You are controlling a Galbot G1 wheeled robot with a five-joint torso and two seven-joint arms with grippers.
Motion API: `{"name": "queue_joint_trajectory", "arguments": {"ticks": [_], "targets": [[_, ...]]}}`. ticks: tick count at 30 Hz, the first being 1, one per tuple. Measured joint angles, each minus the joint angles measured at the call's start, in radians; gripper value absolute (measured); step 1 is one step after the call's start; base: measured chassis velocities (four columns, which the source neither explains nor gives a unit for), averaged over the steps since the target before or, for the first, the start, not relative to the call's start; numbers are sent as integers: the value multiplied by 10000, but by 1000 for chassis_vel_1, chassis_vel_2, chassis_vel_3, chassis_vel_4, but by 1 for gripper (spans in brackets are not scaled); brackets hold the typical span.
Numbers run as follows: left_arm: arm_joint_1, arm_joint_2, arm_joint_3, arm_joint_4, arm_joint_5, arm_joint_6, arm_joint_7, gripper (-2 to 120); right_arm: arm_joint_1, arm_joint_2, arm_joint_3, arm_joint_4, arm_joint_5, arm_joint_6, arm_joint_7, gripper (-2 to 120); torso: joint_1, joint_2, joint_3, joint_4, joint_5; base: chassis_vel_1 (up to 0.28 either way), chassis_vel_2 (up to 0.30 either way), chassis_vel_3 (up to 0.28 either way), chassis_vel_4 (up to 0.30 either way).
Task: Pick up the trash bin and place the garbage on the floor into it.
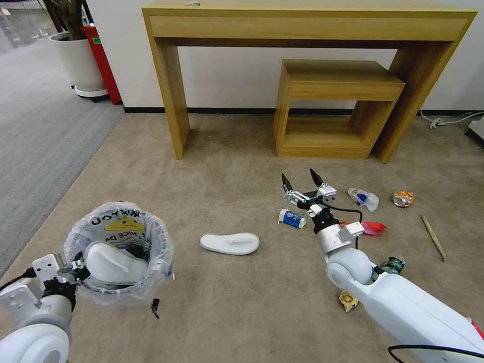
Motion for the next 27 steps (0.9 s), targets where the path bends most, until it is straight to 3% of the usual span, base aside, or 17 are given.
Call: {"name": "queue_joint_trajectory", "arguments": {"ticks": [27], "targets": [[-13,-99,49,-80,6,29,-41,1,-310,-15,157,-148,-353,35,-20,100,0,0,1,3,0,-19,21,20,-17]]}}
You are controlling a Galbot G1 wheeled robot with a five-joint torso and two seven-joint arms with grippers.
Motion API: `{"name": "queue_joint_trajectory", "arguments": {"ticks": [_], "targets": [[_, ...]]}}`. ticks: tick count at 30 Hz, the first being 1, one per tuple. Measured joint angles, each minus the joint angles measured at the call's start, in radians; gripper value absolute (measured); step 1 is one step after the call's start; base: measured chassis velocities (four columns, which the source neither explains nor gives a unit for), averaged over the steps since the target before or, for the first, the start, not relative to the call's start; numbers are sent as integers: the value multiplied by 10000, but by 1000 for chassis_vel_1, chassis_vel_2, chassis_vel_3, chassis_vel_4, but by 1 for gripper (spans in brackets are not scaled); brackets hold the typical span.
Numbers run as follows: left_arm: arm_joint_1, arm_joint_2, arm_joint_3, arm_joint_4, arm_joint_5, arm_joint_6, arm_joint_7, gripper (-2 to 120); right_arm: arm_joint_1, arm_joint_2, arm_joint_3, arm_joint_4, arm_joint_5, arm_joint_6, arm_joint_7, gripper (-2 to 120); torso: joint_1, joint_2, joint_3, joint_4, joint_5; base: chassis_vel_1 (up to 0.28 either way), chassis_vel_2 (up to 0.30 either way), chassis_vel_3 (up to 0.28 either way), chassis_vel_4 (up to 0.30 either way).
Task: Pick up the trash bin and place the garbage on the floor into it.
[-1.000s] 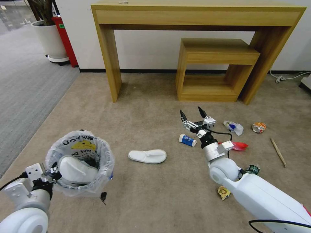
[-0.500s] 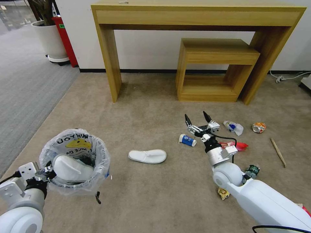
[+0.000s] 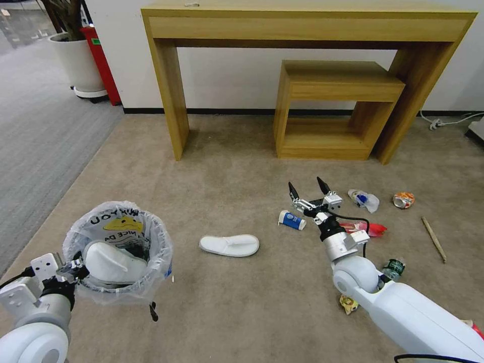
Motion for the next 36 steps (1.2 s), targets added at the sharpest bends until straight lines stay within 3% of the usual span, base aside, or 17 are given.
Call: {"name": "queue_joint_trajectory", "arguments": {"ticks": [10,14,21,24,29,33,36], "targets": [[13,-7,17,-56,6,-26,0,1,122,105,-115,-31,-207,161,-58,100,2,-1,1,-1,1,-113,111,110,-117],[0,-1,36,-56,8,-27,-1,1,332,124,-266,-228,-184,470,-532,100,2,0,2,0,1,-23,47,28,-21],[-108,54,110,-8,-1,-32,-12,1,804,-424,-707,-430,556,-12,-1596,100,0,0,0,1,5,0,0,0,0],[-343,147,330,143,-23,-35,-22,1,1087,-837,-1049,-1207,974,-221,-2724,100,1,0,0,-4,1,0,0,0,0],[-418,116,455,249,-14,-58,-25,1,1734,-818,-1913,-2390,977,-235,-3690,100,1,0,0,-7,-4,0,0,0,0],[-392,-35,464,256,16,-68,-24,1,2881,15,-3597,-4198,982,41,-4539,100,0,0,0,4,-1,0,0,0,0],[-356,-118,446,248,42,-70,-25,1,3222,298,-4287,-4845,980,180,-4873,99,1,0,0,3,1,0,0,0,0]]}}
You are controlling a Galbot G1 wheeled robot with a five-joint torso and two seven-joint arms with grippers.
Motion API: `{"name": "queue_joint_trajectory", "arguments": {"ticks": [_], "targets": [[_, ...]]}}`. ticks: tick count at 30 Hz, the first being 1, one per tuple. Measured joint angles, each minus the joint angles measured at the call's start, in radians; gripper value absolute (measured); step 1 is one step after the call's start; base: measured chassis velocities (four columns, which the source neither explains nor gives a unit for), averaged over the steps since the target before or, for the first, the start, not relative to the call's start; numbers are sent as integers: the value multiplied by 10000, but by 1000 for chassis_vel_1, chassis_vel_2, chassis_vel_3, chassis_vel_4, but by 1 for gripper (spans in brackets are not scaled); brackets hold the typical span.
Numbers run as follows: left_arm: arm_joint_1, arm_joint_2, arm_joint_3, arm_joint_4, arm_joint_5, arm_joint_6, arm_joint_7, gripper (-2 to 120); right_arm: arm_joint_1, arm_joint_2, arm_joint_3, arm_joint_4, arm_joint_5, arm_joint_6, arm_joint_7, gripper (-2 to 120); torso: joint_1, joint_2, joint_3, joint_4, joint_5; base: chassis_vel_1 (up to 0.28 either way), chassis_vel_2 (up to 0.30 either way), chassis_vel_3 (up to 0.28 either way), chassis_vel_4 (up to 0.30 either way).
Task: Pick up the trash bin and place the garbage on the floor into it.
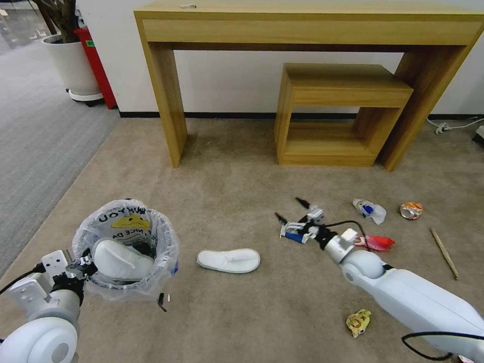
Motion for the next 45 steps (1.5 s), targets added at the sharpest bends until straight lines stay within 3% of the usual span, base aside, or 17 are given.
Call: {"name": "queue_joint_trajectory", "arguments": {"ticks": [5,8,11,29,34,45], "targets": [[62,-179,-42,-66,92,-43,28,1,680,789,-1270,-1992,-365,570,-935,90,0,0,1,-3,1,0,0,0,0],[70,-224,-54,-116,99,-47,34,1,841,1015,-1599,-2455,-442,717,-1263,87,0,0,0,-3,-3,0,0,0,0],[78,-281,-70,-143,108,-58,35,1,954,1297,-1892,-2938,-664,857,-1545,95,-1,0,0,-3,-2,0,0,0,0],[35,-361,22,-185,120,-61,23,1,879,2137,-1968,-4587,-1184,1268,-2159,100,-2,0,0,-5,-2,0,0,0,0],[71,-411,70,-209,159,-61,22,1,937,2789,-1877,-5455,-1241,1442,-2499,99,-2,0,0,-3,-1,0,0,0,0],[139,-410,73,-302,171,-72,21,1,1115,3706,-1882,-6116,-1281,1494,-2740,99,-2,0,0,-2,0,0,0,0,0]]}}
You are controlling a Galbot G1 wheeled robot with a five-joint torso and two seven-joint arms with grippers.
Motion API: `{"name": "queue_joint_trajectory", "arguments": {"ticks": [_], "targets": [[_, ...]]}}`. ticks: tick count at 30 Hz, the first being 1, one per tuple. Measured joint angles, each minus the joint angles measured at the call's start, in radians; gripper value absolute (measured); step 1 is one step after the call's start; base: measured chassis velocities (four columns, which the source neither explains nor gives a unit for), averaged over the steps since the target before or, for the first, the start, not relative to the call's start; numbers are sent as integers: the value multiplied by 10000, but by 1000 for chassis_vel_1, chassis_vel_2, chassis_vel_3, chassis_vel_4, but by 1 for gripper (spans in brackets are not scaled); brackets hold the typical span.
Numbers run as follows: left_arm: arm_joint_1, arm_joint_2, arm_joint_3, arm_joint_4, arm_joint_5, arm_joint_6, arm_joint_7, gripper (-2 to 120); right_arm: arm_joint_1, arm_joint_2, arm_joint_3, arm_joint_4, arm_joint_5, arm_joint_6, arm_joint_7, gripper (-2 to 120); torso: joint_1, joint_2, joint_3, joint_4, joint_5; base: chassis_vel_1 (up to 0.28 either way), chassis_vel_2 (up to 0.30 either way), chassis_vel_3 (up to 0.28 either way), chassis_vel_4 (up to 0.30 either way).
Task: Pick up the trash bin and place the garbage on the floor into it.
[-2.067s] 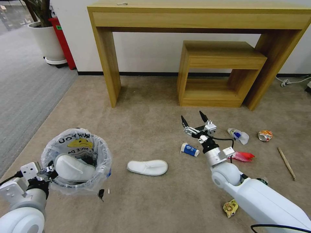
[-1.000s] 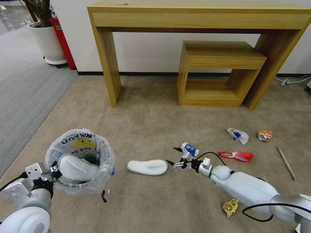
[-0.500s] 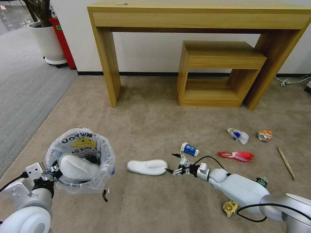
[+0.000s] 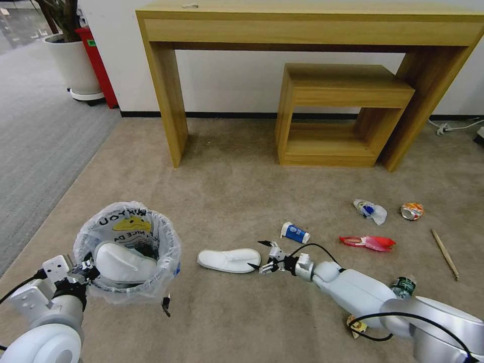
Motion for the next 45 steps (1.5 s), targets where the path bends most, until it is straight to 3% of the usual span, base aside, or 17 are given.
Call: {"name": "queue_joint_trajectory", "arguments": {"ticks": [9,27,39,45], "targets": [[42,-17,-10,-62,-3,-36,-1,1,184,705,-62,-517,-174,89,-168,99,1,0,0,0,-2,0,0,0,0],[170,-67,41,-300,-28,-43,-12,1,-440,920,434,-1061,-610,123,-133,97,0,0,-1,-2,0,0,0,0,0],[276,-77,20,-424,-21,-43,-12,1,-433,1396,1164,-2058,-1201,184,-360,96,0,0,-1,-1,-1,0,0,0,0],[391,-50,-55,-602,-51,-42,-15,1,-387,1695,1323,-2527,-1342,232,-467,89,0,0,-1,-1,-1,0,0,0,0]]}}
